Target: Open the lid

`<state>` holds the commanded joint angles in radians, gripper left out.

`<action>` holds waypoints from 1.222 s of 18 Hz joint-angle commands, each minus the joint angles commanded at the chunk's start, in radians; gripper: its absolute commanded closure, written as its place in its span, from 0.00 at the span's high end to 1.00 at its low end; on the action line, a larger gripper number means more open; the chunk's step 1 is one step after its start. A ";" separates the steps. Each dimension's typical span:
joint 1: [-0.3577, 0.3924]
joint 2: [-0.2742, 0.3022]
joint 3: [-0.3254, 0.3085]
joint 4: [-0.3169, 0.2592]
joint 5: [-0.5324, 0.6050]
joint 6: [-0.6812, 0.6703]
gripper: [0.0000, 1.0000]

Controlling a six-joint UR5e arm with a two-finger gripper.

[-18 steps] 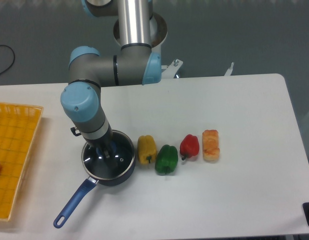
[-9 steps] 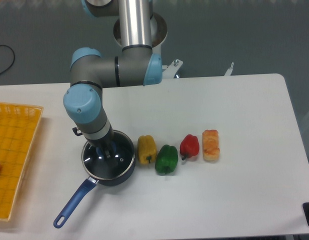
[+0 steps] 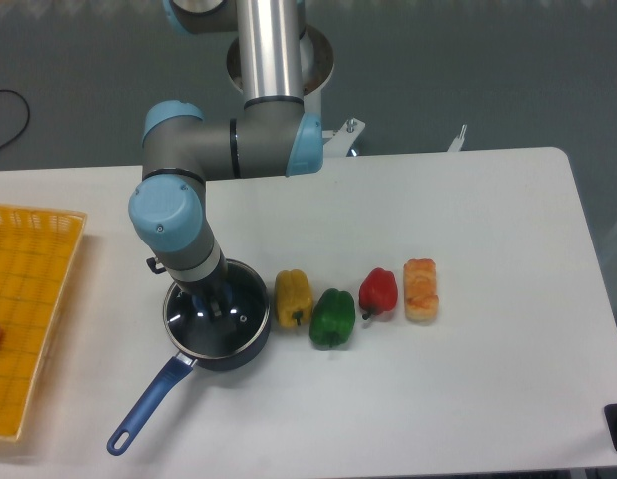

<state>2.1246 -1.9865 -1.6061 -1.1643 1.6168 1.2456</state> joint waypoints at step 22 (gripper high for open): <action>0.000 0.002 0.002 0.002 -0.012 -0.008 0.56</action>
<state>2.1246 -1.9850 -1.6045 -1.1628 1.6045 1.2379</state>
